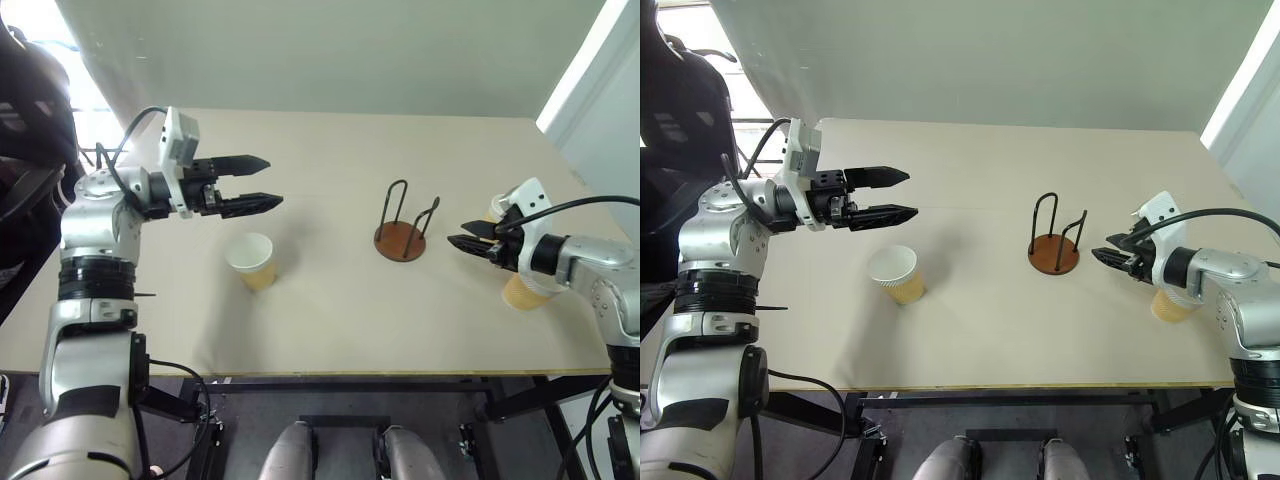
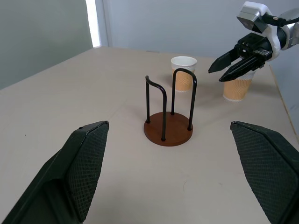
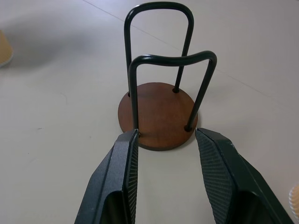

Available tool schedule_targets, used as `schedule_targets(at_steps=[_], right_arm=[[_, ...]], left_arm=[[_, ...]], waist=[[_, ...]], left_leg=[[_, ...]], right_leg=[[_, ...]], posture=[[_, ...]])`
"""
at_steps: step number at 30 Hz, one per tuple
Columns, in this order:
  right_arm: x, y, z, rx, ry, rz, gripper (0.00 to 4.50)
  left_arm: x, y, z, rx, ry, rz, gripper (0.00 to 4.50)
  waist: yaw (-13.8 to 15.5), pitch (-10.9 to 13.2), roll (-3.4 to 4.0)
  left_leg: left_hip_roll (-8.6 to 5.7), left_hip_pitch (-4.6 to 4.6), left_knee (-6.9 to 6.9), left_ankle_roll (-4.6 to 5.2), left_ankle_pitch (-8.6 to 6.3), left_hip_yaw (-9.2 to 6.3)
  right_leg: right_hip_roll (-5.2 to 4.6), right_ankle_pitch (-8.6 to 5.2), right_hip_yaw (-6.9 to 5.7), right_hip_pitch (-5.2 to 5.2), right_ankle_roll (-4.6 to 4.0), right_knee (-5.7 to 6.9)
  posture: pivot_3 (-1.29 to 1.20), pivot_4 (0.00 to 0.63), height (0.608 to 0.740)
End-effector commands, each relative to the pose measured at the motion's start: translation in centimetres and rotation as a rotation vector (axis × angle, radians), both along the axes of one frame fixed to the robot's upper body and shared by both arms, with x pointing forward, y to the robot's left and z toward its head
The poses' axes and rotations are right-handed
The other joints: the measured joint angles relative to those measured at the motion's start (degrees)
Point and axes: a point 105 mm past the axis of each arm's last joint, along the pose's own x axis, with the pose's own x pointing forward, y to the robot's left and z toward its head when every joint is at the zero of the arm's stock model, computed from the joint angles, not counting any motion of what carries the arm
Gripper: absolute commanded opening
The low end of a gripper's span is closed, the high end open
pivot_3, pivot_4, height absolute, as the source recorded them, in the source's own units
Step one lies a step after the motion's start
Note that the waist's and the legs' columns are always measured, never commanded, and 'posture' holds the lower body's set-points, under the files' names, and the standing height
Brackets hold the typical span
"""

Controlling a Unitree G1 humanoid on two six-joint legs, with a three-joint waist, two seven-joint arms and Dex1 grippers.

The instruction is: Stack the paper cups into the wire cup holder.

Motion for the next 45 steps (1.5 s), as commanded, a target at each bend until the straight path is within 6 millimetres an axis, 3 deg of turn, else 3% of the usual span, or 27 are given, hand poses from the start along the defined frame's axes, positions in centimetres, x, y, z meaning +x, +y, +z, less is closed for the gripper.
schedule_targets(at_steps=[1,31,35,40,45], right_arm=[[-0.5,0.2,1.6,0.009,-0.050,0.017,1.89],[-0.4,1.9,0.4,-0.030,-0.025,0.069,1.89],[-0.5,2.1,0.3,-0.018,-0.010,0.077,2.73],[-0.7,2.6,-0.1,-0.018,0.010,0.090,4.40],[-0.4,3.4,-0.7,-0.020,0.017,0.092,4.46]], left_arm=[[-0.5,0.3,1.4,-0.009,-0.056,0.003,4.50],[-0.2,0.1,2.3,0.003,-0.070,-0.013,4.50],[-0.2,0.0,2.3,0.002,-0.070,-0.015,4.50],[-0.2,-0.1,2.4,0.000,-0.072,-0.016,4.50],[-0.1,-0.1,2.3,-0.001,-0.071,-0.015,4.50]], waist=[[0.0,0.0,0.00],[0.0,0.0,0.00],[0.0,0.0,0.00],[0.0,0.0,0.00],[0.0,0.0,0.00]], left_leg=[[0.00,0.00,0.00,0.00,0.00,0.00],[-0.01,-0.01,-0.01,0.00,0.00,0.00],[-0.01,-0.01,-0.01,0.00,-0.01,0.00],[-0.01,-0.01,-0.01,0.00,-0.01,0.00],[0.00,-0.01,-0.02,0.00,-0.01,0.00]], right_leg=[[0.00,0.00,0.00,0.00,0.00,0.00],[0.00,-0.01,0.01,0.00,0.01,-0.01],[0.00,-0.02,0.01,0.00,0.02,-0.02],[0.00,-0.01,0.01,0.00,0.02,-0.02],[0.00,-0.02,0.01,-0.01,0.01,-0.01]], posture=[[0.00,0.150,0.740],[0.00,0.150,0.740],[0.00,0.150,0.740],[0.00,0.150,0.740],[0.00,0.150,0.740]])
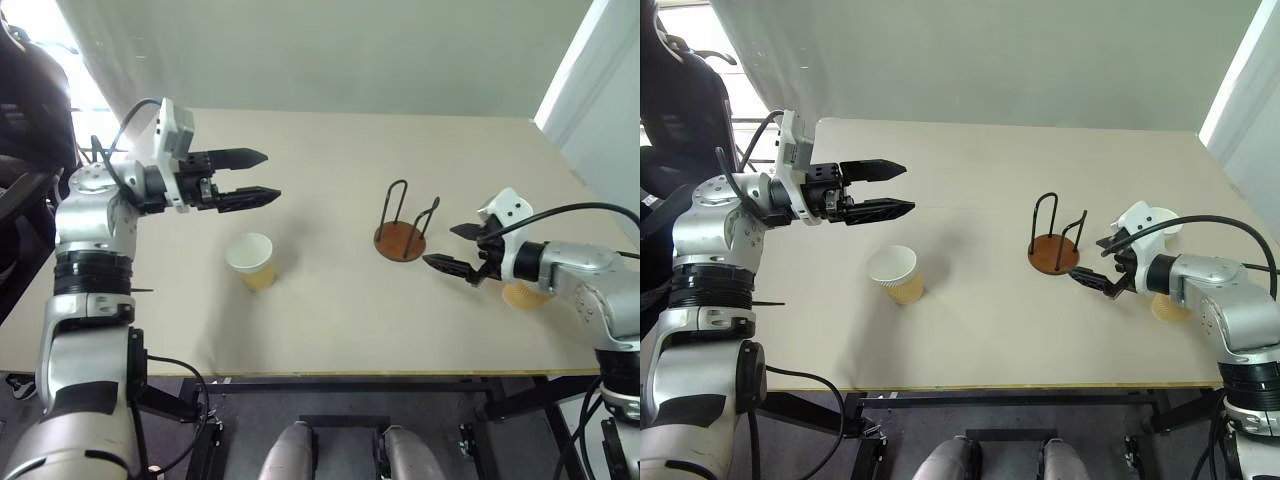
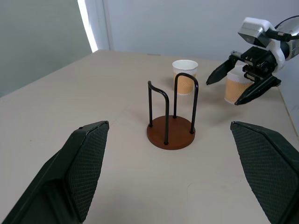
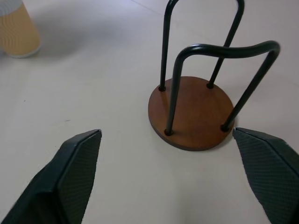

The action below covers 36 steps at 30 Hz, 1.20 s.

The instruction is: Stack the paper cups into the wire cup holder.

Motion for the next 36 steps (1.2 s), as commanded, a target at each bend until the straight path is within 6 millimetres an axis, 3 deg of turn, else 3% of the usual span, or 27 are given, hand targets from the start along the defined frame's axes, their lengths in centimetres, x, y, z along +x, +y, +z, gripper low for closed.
schedule_targets(at_steps=[1,9,36], right_arm=[[0.5,1.3,0.9,0.011,-0.046,0.007,4.46],[2.3,3.2,0.2,0.027,-0.074,-0.045,4.46],[4.8,4.8,0.4,-0.001,-0.158,-0.120,4.46]], left_arm=[[-0.2,-0.2,1.4,-0.002,-0.054,-0.009,4.50],[-0.1,-0.3,1.4,-0.007,-0.056,-0.010,4.50],[-0.9,-0.5,1.5,-0.018,-0.025,-0.064,4.50]], waist=[[0.0,0.0,0.00],[0.1,0.0,-0.01],[0.1,0.0,-0.01]], left_leg=[[0.00,0.00,0.00,0.00,0.00,0.00],[0.00,0.01,0.01,0.00,0.00,-0.02],[0.00,-0.01,-0.02,-0.05,-0.06,-0.03]], right_leg=[[0.00,0.00,0.00,0.00,0.00,0.00],[0.01,0.03,0.00,-0.02,-0.02,0.01],[0.00,0.03,-0.01,-0.09,-0.08,0.02]], posture=[[0.00,0.150,0.740],[0.00,0.150,0.740],[0.00,0.150,0.740]])
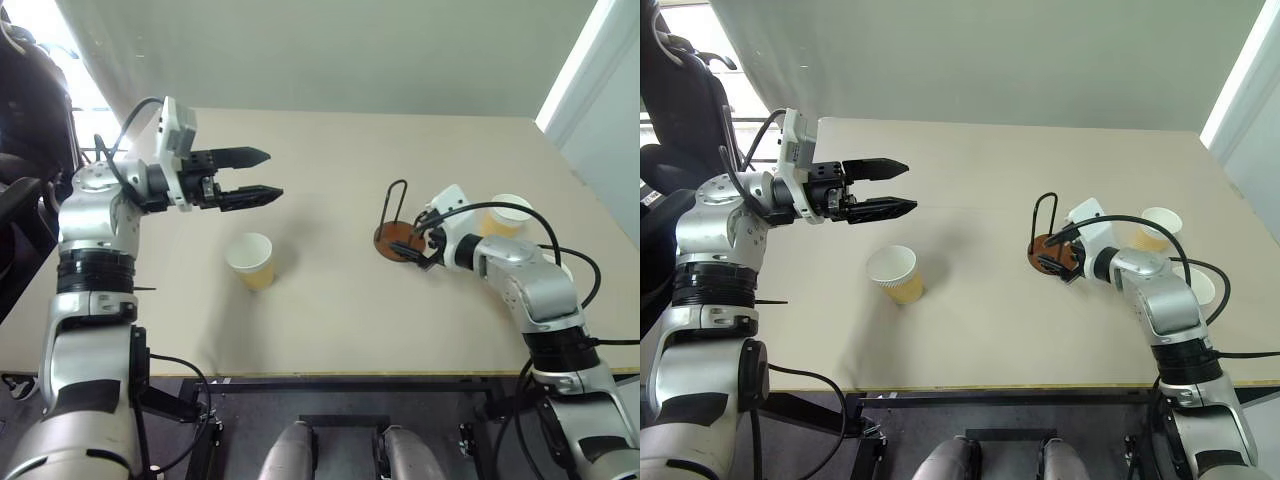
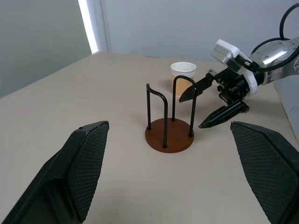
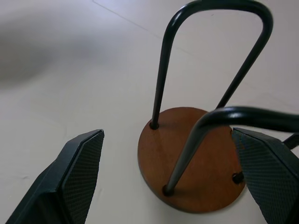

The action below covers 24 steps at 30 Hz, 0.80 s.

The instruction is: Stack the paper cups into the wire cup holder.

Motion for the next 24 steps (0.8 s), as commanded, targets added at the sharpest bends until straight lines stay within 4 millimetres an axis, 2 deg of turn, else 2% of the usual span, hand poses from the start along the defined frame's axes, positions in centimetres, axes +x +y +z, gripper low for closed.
schedule_targets(at_steps=[1,7,12,19,22,24], right_arm=[[0.5,0.4,1.4,-0.005,-0.060,-0.011,4.46],[0.9,0.1,1.4,-0.010,-0.054,-0.032,4.46],[1.0,0.2,1.4,-0.010,-0.052,-0.031,4.46],[1.2,0.3,1.2,0.028,-0.020,-0.059,4.46],[1.4,0.3,1.4,0.055,-0.002,-0.079,3.89],[1.5,0.2,1.3,0.064,0.008,-0.090,3.21]], left_arm=[[-1.0,-0.2,1.3,-0.007,-0.030,-0.055,4.50],[-2.1,-0.6,0.5,0.051,0.008,-0.145,4.50],[-1.8,-0.3,0.1,0.125,0.008,-0.151,4.50],[-1.5,-0.7,0.2,0.130,-0.002,-0.157,4.50],[-1.6,-0.8,0.1,0.129,-0.002,-0.162,4.50],[-1.6,-0.8,0.0,0.129,-0.002,-0.163,4.50]], waist=[[0.0,0.0,0.00],[0.0,0.0,0.00],[0.0,0.0,0.00],[0.0,0.0,0.00],[0.0,0.0,0.00],[0.0,0.0,0.00]], left_leg=[[0.00,0.00,0.00,0.00,0.00,0.00],[0.00,-0.02,-0.01,-0.04,-0.03,0.00],[0.00,-0.01,-0.02,-0.05,-0.03,-0.02],[0.00,-0.01,-0.02,-0.05,-0.03,-0.02],[0.00,-0.02,-0.03,-0.06,-0.04,-0.02],[0.00,-0.03,-0.03,-0.06,-0.04,-0.02]], right_leg=[[0.00,0.00,0.00,0.00,0.00,0.00],[0.00,0.01,0.00,-0.03,-0.02,-0.01],[0.00,0.00,0.00,-0.04,-0.05,0.00],[0.00,0.01,0.00,-0.06,-0.06,0.00],[0.00,0.01,0.00,-0.06,-0.06,-0.01],[0.00,0.01,0.00,-0.07,-0.07,-0.01]], posture=[[0.00,0.150,0.740],[0.00,0.150,0.740],[0.00,0.150,0.740],[0.00,0.150,0.740],[0.00,0.150,0.740],[0.00,0.150,0.740]])
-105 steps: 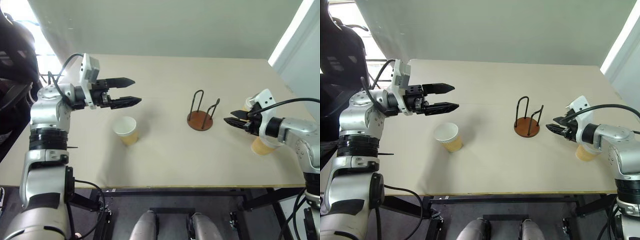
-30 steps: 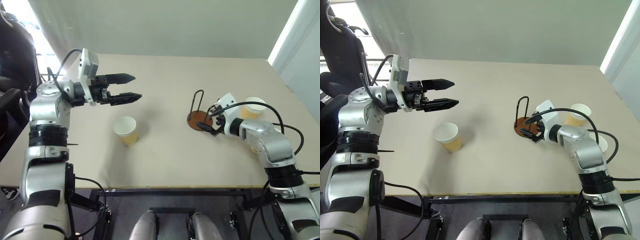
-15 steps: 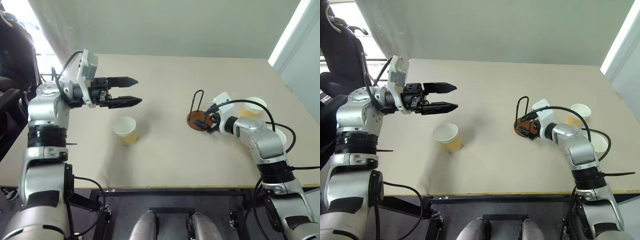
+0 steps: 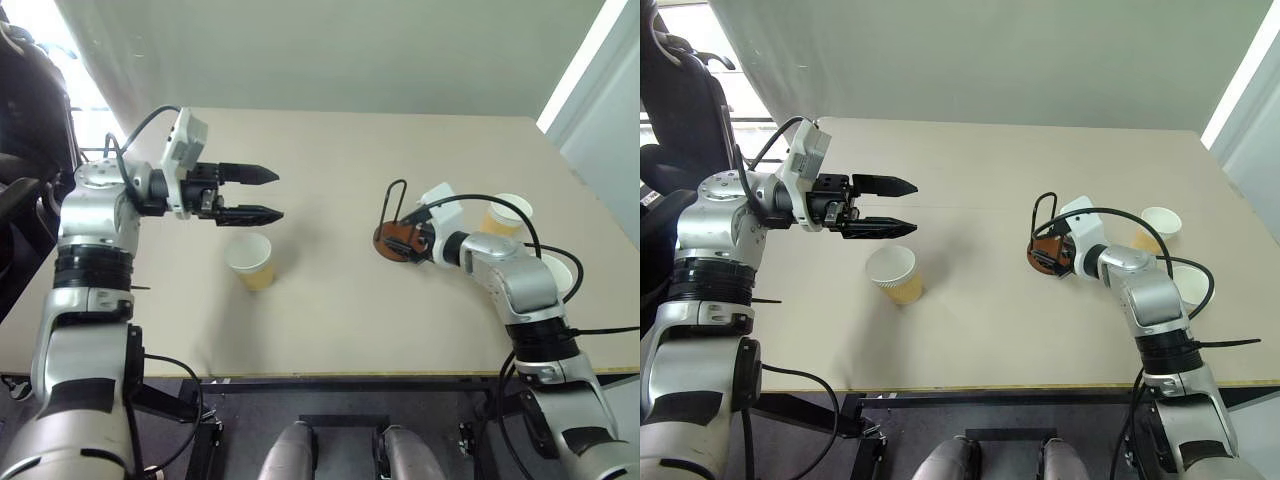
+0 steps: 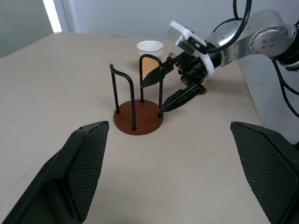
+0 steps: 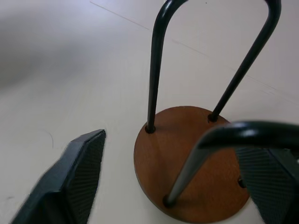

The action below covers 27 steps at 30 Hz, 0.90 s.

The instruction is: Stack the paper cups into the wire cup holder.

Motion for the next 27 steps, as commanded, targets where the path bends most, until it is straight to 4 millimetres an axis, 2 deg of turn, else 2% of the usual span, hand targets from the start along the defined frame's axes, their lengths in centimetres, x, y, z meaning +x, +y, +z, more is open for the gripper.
schedule_targets(at_steps=[1,9,19,27], right_arm=[[0.4,-0.4,1.6,0.037,-0.033,-0.028,2.86],[0.3,0.0,1.2,0.061,0.028,0.000,0.05],[0.3,0.3,1.9,0.057,0.052,0.094,0.05],[-0.2,0.3,3.0,-0.024,0.020,0.273,0.05]], left_arm=[[-0.5,-0.3,1.1,0.011,-0.048,-0.040,4.50],[-0.6,-0.4,1.3,0.009,-0.050,-0.038,4.50],[-0.5,-0.3,1.3,0.005,-0.054,-0.033,4.50],[-0.5,-0.6,1.5,0.005,-0.058,-0.037,4.50]], waist=[[0.0,0.0,0.00],[0.0,0.0,0.00],[0.0,0.0,0.00],[0.0,0.0,0.00]], left_leg=[[0.00,0.00,0.00,0.00,0.00,0.00],[0.00,-0.01,-0.02,-0.04,-0.02,0.00],[0.00,-0.03,-0.03,-0.05,-0.03,0.00],[0.00,-0.09,-0.05,-0.06,-0.04,0.00]], right_leg=[[0.00,-0.01,0.00,0.00,-0.01,0.00],[0.00,-0.02,0.00,-0.04,-0.03,0.01],[0.00,-0.04,0.00,-0.07,-0.06,0.01],[0.00,-0.06,0.00,-0.13,-0.09,0.01]], posture=[[0.00,0.150,0.740],[0.00,0.150,0.740],[0.00,0.150,0.740],[0.00,0.150,0.740]])
